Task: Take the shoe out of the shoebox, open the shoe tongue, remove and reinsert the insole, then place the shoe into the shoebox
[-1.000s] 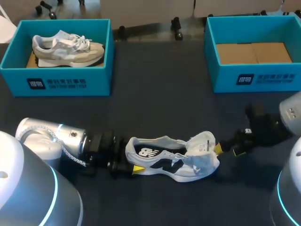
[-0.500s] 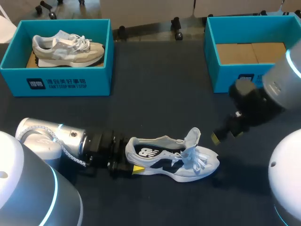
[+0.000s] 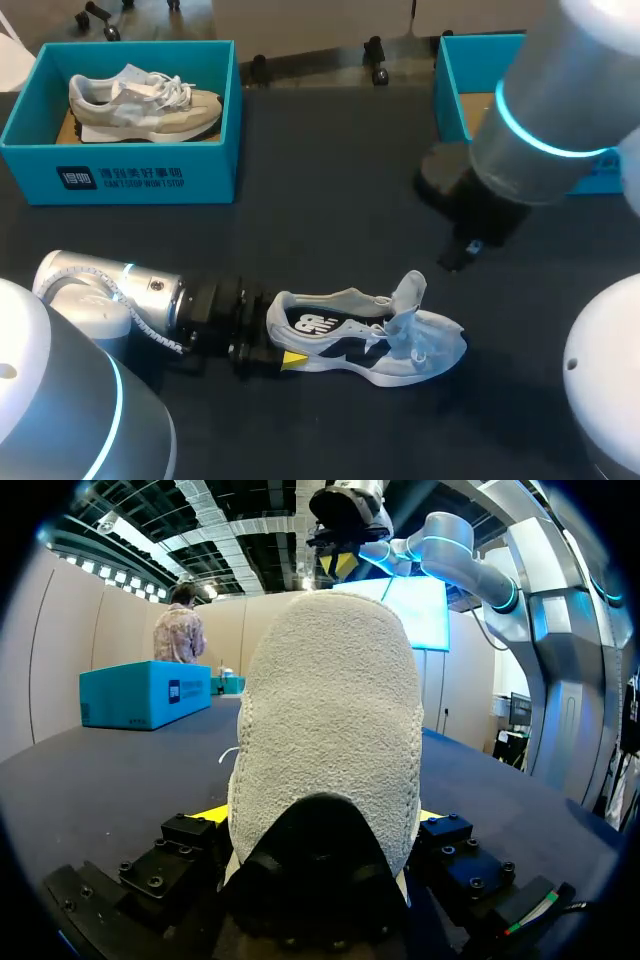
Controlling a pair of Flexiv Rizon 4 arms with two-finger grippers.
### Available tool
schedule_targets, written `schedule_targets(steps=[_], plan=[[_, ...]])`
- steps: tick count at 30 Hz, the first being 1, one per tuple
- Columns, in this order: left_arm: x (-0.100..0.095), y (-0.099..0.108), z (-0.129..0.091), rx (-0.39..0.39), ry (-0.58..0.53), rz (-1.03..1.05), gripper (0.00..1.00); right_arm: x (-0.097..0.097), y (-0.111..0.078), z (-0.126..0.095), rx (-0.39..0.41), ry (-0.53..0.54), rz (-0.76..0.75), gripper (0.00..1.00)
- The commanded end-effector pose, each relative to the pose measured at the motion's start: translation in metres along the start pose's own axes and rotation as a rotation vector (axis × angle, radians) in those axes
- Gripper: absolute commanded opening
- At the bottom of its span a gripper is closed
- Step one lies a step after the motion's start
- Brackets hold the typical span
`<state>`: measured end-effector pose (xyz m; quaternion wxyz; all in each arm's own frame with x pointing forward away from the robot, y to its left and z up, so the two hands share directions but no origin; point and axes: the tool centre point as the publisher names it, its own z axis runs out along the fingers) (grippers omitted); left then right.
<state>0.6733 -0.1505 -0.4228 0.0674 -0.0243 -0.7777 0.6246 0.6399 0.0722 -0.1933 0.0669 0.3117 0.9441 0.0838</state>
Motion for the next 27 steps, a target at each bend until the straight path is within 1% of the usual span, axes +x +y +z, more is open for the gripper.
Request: schedule_targets(steps=[1,14,16,17,19,27], plan=[[0.000,0.000,-0.002,-0.002,0.001,-0.001,0.00,0.003,0.021,0.012,0.165,0.018,-0.260,0.00],[0.000,0.000,-0.002,-0.002,0.001,-0.001,0.00,0.003,0.021,0.012,0.165,0.018,-0.260,0.00],[0.000,0.000,-0.002,-0.002,0.001,-0.001,0.00,0.007,0.027,0.018,0.190,-0.034,-0.317,0.00],[0.000,0.000,-0.002,-0.002,0.001,-0.001,0.00,0.009,0.028,0.020,0.167,-0.050,-0.336,0.00],[0.000,0.000,-0.002,-0.002,0.001,-0.001,0.00,0.011,0.032,0.030,0.181,-0.040,-0.350,0.00],[0.000,0.000,-0.002,-0.002,0.001,-0.001,0.00,0.023,0.056,0.060,0.180,-0.022,-0.477,0.00]])
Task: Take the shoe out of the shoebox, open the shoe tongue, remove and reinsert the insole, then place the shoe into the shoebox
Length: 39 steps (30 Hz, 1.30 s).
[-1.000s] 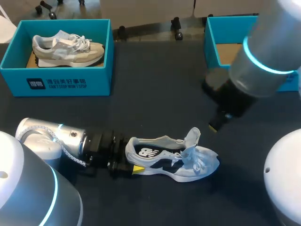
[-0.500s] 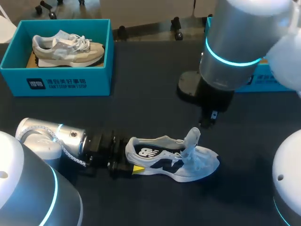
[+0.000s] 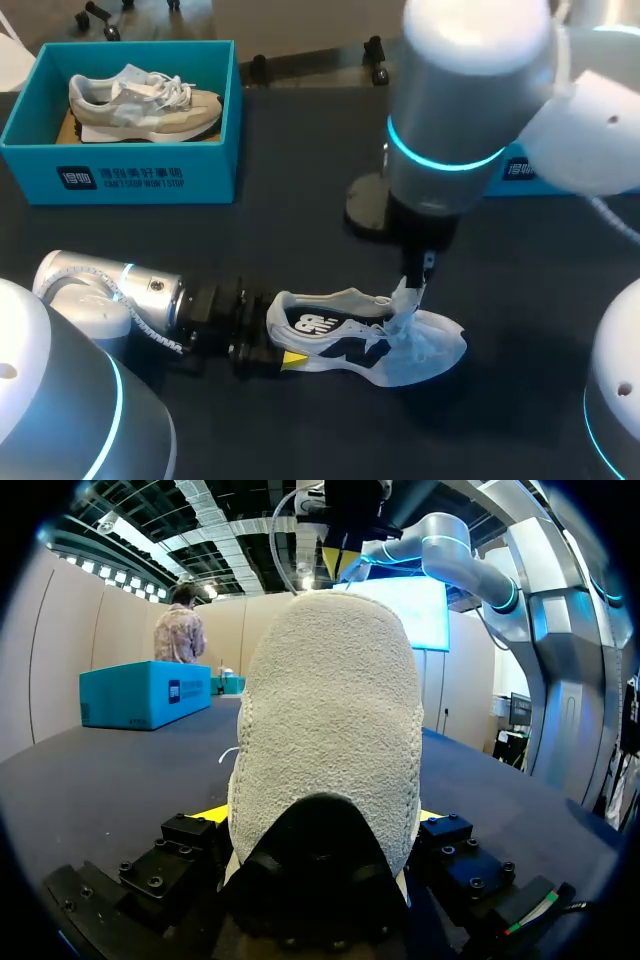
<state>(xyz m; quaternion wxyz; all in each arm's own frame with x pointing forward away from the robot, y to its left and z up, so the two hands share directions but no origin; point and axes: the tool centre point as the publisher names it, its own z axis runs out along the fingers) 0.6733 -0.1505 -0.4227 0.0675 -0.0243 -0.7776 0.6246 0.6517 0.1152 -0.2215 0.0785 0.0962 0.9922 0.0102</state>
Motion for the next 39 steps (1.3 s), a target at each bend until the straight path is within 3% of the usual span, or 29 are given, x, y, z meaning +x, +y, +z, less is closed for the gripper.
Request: schedule_targets(steps=[1,6,10,25,31,39], plan=[[0.000,0.000,-0.002,-0.003,0.000,-0.001,0.00,-0.006,0.027,0.026,0.061,0.015,-0.039,0.00],[0.000,0.000,-0.002,-0.003,0.000,-0.001,0.00,-0.010,0.041,0.039,0.059,-0.005,-0.086,0.00],[0.000,0.000,-0.002,-0.003,0.000,-0.001,0.00,-0.011,0.049,0.050,-0.023,-0.018,-0.107,0.00],[0.000,0.000,-0.002,-0.003,0.000,-0.001,0.00,-0.011,0.049,0.050,-0.023,-0.018,-0.107,0.00],[0.000,0.000,-0.002,-0.003,0.000,-0.001,0.00,-0.003,0.072,0.054,-0.011,-0.035,-0.128,0.00],[0.000,0.000,-0.002,-0.003,0.000,-0.001,0.00,0.006,0.081,0.058,0.006,-0.048,-0.131,0.00]])
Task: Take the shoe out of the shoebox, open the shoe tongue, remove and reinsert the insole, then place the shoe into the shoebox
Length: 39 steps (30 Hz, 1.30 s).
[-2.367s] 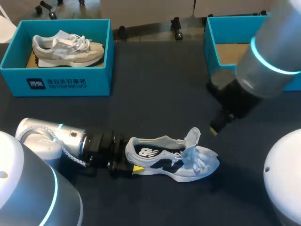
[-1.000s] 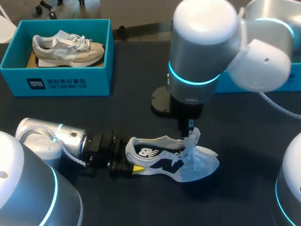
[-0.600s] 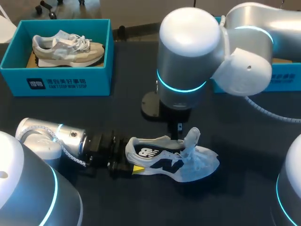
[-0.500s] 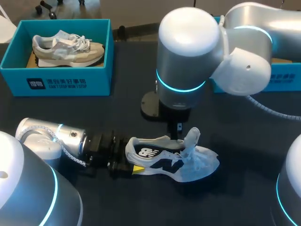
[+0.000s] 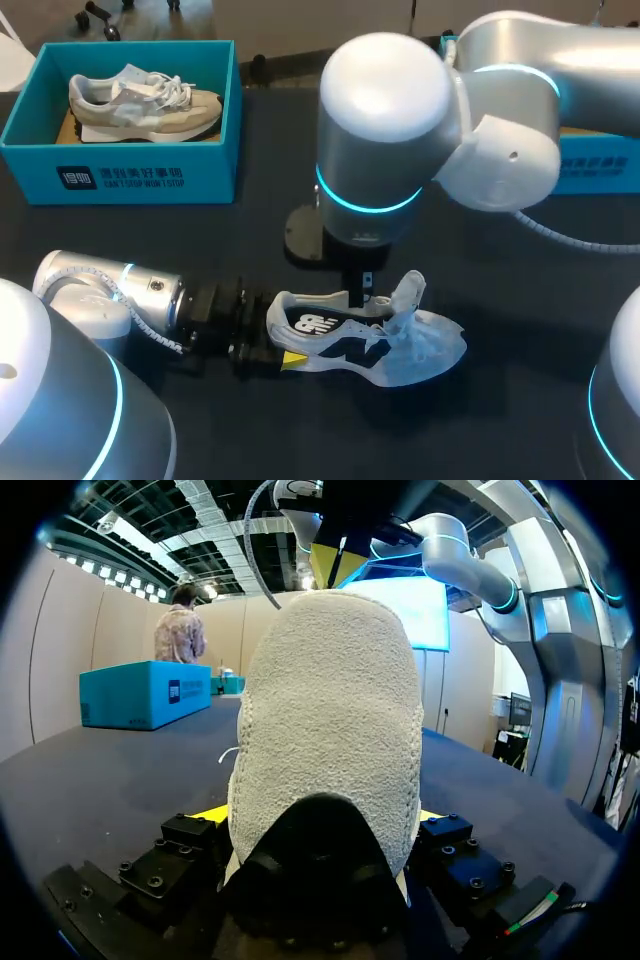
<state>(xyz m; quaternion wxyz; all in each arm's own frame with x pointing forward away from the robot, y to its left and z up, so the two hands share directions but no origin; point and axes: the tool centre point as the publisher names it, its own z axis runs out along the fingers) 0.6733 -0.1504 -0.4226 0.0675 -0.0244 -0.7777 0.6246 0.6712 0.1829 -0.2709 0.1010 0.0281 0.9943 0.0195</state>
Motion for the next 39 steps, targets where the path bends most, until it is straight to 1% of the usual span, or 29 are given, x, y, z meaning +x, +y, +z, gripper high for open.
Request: schedule_targets(steps=[1,12,23,29,34,39], plan=[[0.000,0.000,-0.002,-0.003,0.000,-0.001,0.00,0.002,0.013,0.008,0.040,-0.006,0.001,0.00],[0.000,0.000,-0.002,-0.003,0.000,-0.001,0.00,-0.010,0.009,0.024,0.031,-0.002,0.007,0.00],[0.000,0.000,-0.002,-0.003,0.000,-0.001,0.00,-0.014,0.007,0.036,0.026,0.021,0.013,0.00],[0.000,0.000,-0.002,-0.003,0.000,-0.001,0.00,-0.024,0.006,0.040,0.033,0.028,0.001,0.00],[0.000,0.000,-0.002,-0.003,0.000,-0.001,0.00,-0.031,0.001,0.051,0.031,0.050,-0.001,0.00],[0.000,0.000,-0.002,-0.003,0.000,-0.001,0.00,-0.029,-0.002,0.063,0.011,0.080,0.009,0.00]])
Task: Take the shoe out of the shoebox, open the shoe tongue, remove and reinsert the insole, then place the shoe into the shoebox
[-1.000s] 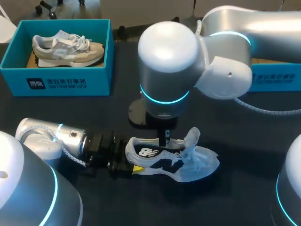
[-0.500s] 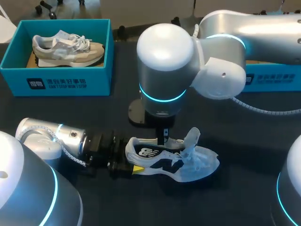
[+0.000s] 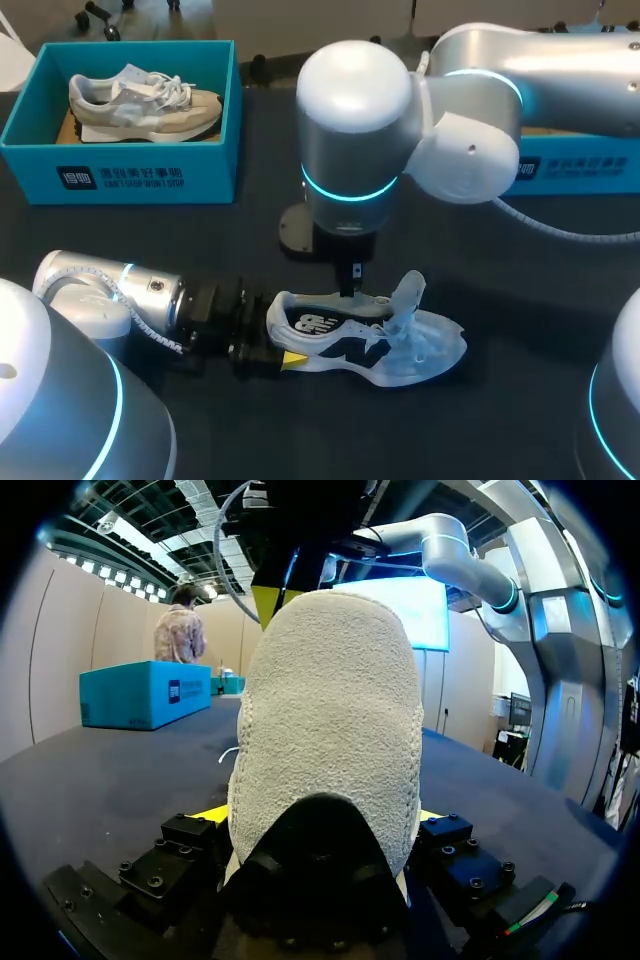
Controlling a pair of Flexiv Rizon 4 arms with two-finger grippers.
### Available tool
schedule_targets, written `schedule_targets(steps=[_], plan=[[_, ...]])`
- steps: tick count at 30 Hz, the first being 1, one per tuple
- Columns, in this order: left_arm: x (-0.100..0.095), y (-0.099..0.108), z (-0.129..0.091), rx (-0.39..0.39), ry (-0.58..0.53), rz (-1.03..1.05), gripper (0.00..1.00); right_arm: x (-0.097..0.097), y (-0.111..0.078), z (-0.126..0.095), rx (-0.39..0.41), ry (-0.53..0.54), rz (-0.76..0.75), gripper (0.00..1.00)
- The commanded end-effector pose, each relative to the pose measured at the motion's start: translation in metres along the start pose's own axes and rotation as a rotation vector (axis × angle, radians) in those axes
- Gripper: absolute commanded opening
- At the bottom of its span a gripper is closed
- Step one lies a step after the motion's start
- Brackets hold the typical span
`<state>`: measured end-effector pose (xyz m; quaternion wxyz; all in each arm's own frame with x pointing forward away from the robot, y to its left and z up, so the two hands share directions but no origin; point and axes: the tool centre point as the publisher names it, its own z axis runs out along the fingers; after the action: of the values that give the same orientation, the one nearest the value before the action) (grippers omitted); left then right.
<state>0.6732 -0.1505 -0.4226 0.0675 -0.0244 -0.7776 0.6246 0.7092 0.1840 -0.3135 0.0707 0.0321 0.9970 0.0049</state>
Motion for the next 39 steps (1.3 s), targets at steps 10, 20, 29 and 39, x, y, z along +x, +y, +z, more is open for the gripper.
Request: schedule_targets(steps=[10,20,29,39], plan=[[0.000,0.000,-0.002,-0.003,0.000,-0.001,0.00,0.018,-0.005,0.024,-0.037,0.046,0.029,0.00],[0.000,0.000,-0.002,-0.003,0.000,-0.001,0.00,0.029,-0.002,0.038,-0.059,0.084,0.040,0.00],[0.000,0.000,-0.002,-0.003,0.000,-0.001,0.00,0.035,0.000,0.050,-0.079,0.101,0.055,0.00],[0.000,0.000,-0.002,-0.003,0.000,-0.001,0.00,0.047,0.002,0.056,-0.089,0.112,0.074,0.00]])
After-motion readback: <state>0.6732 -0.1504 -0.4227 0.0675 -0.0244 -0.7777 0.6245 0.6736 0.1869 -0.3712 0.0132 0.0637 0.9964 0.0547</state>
